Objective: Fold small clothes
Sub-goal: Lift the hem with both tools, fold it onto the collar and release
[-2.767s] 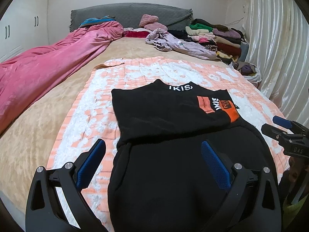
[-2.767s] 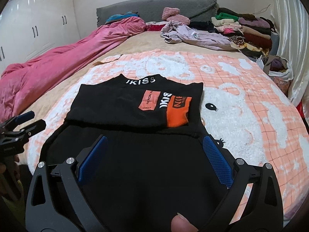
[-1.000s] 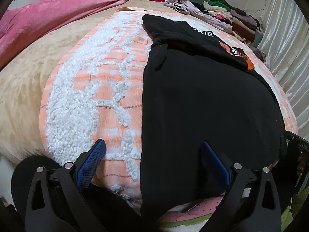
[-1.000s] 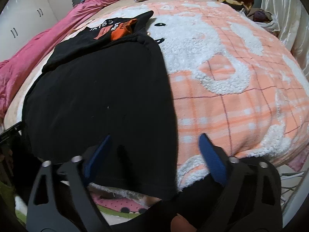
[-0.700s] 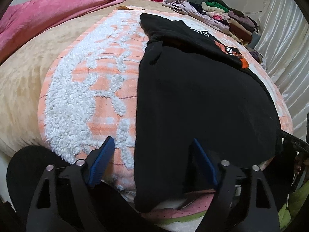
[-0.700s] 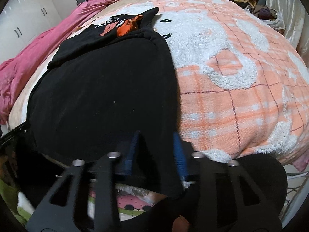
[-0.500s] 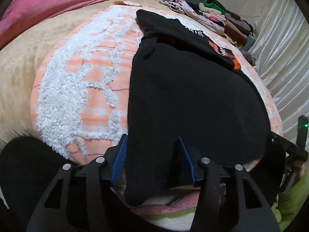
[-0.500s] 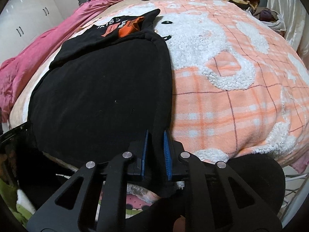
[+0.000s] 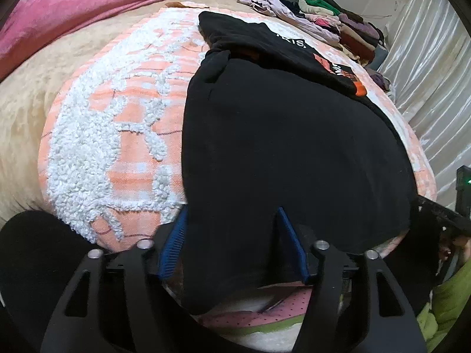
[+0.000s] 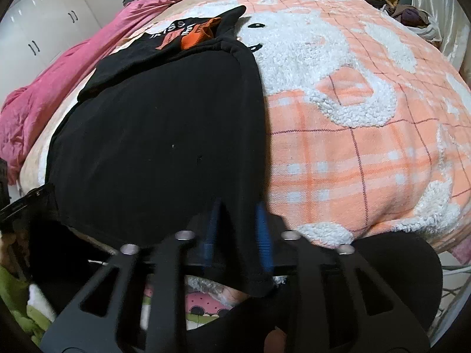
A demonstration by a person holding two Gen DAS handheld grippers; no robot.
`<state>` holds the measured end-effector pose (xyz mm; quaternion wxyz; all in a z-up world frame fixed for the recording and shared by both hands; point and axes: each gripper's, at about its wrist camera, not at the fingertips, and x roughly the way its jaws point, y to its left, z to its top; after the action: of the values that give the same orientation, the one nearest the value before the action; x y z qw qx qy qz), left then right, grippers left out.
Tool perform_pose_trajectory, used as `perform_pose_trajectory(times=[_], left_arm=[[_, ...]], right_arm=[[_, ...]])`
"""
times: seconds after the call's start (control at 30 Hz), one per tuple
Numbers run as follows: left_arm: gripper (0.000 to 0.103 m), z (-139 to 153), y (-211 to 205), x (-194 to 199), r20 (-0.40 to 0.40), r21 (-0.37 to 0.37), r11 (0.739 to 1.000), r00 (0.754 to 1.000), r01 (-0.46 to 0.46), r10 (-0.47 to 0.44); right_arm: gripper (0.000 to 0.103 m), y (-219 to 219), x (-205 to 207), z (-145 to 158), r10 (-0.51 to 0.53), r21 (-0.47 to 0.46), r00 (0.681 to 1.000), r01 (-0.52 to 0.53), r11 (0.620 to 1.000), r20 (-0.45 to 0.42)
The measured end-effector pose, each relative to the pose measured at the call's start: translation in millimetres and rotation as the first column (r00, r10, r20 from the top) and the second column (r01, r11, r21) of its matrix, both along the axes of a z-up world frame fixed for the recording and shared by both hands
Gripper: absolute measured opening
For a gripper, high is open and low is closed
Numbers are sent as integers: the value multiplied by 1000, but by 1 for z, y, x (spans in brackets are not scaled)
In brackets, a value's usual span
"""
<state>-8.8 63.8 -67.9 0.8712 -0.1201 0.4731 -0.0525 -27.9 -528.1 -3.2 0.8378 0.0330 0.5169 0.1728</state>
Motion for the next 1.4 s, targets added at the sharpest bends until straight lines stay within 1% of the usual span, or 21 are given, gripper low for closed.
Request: perform_pose_trajectory(times=[0.03, 0.07, 0.1, 0.13, 0.17, 0.37, 0.5, 0.63, 0.73, 0.87, 1.0, 1.1, 1.2, 1.4], left_arm=[[27, 3, 1, -1, 9, 11, 1000, 1000, -6, 6], [16, 5, 4, -1, 18, -8, 1000, 1000, -4, 4], [8, 9, 8, -2, 31, -46, 999, 1000, 0, 1], [8, 13, 12, -2, 43, -81, 997, 999, -2, 5], [8, 18, 15, -1, 55, -97, 995, 998, -3, 8], [8, 45, 21, 16, 109, -173, 985, 994, 20, -1], [8, 65, 24, 35, 161, -196, 980, 987, 32, 0], [8, 80, 29, 57, 190, -222, 975, 982, 23, 21], [8, 88, 35, 75, 204, -236, 972, 978, 5, 44], [8, 94, 46, 102, 219, -279, 959, 970, -42, 107], [8, 95, 55, 127, 216, -304, 949, 965, -80, 151], [8, 92, 59, 147, 207, -305, 946, 963, -106, 174], [8, 90, 63, 171, 198, -307, 943, 960, -130, 197], [9, 81, 67, 210, 172, -303, 941, 963, -149, 208]], right_arm=[[5, -1, 0, 3, -1, 5, 1000, 1, 1000, 4], [5, -2, 0, 6, 0, 20, 1000, 0, 1000, 7], [5, -4, 1, 8, -2, 38, 1000, 1, 999, 7], [5, -7, 2, 12, -8, 71, 1000, 8, 997, 8], [5, -10, 3, 17, -12, 95, 1000, 11, 995, 12], [4, -13, 18, 49, -8, 190, 997, -7, 982, 76], [4, -7, 35, 68, -6, 208, 992, -21, 978, 127], [4, -4, 60, 86, -21, 227, 985, -19, 974, 171], [4, 0, 80, 96, -30, 231, 979, -17, 973, 202], [4, 7, 112, 105, -47, 220, 973, -4, 976, 227], [5, 14, 144, 109, -66, 232, 969, 9, 973, 240], [5, 20, 172, 107, -83, 246, 970, 25, 969, 227], [5, 29, 198, 101, -92, 237, 972, 39, 971, 217], [5, 40, 240, 79, -108, 196, 976, 71, 978, 188]])
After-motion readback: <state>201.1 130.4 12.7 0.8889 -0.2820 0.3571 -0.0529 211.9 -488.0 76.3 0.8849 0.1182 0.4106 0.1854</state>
